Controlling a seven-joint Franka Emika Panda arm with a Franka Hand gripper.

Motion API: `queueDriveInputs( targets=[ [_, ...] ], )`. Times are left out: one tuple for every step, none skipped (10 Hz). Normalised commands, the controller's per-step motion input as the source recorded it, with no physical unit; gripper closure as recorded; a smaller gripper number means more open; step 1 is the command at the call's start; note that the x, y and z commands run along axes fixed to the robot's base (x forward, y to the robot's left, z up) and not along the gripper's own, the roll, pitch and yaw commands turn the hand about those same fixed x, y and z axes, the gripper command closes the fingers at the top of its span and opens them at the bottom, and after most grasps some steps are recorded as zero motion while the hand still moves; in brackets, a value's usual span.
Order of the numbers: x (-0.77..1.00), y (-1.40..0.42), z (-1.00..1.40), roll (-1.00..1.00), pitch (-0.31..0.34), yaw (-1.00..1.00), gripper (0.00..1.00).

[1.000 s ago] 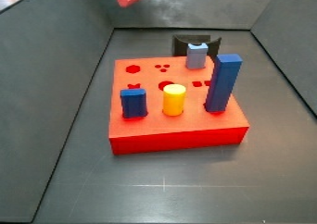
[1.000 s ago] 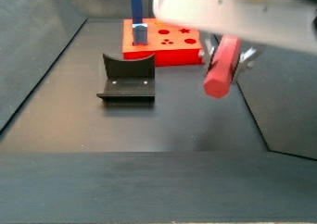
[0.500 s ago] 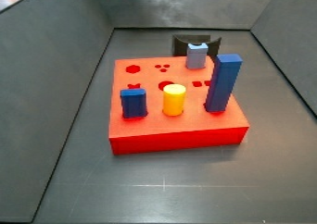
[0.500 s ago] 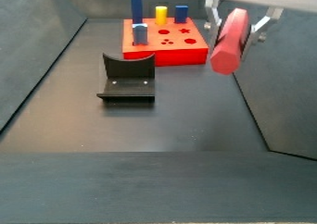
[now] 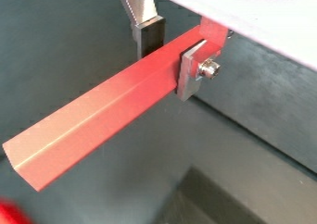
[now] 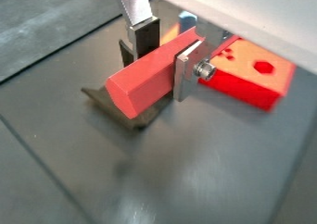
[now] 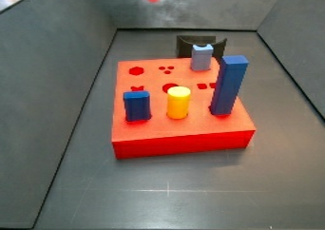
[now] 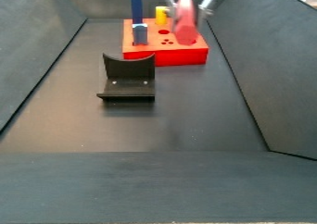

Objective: Pick up the hexagon object. Move up. Place the hexagon object on the fixture. Regrasp the hexagon object. Move to above the board. Insert the hexagon object.
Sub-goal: Place the hexagon object on the fixture.

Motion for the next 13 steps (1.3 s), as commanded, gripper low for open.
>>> queueDriveInputs(
  targets=[
    [1.0,-0.55,-0.06,0.14,-0.007,0.26,1.0],
    [1.0,-0.5,-0.06,0.12,-0.003,0.19,1.0],
    [1.0,-0.37,-0.05,0.11,0.017,0.1,1.0],
    [0.99,-0.29,-0.04,0.11,0.026,0.07,1.0],
    [0.78,-0.14,-0.02,0.11,0.052,0.05,1.0],
    [0.7,-0.1,-0.02,0.1,0.064,0.04,1.0],
    [0.55,-0.06,-0.01,0.1,0.085,0.04,1.0],
    [0.41,-0.03,-0.01,0.09,0.106,0.05,1.0],
    [0.31,-0.02,-0.01,0.08,0.121,0.05,1.0],
    [0.5,0.36,0.16,-1.0,0.2,0.08,1.0],
    [0.42,0.34,0.15,-1.0,0.204,0.07,1.0],
    [0.35,0.25,0.08,-1.0,0.207,0.04,1.0],
    [0.3,0.15,0.02,-1.0,0.214,0.02,1.0]
  ],
)
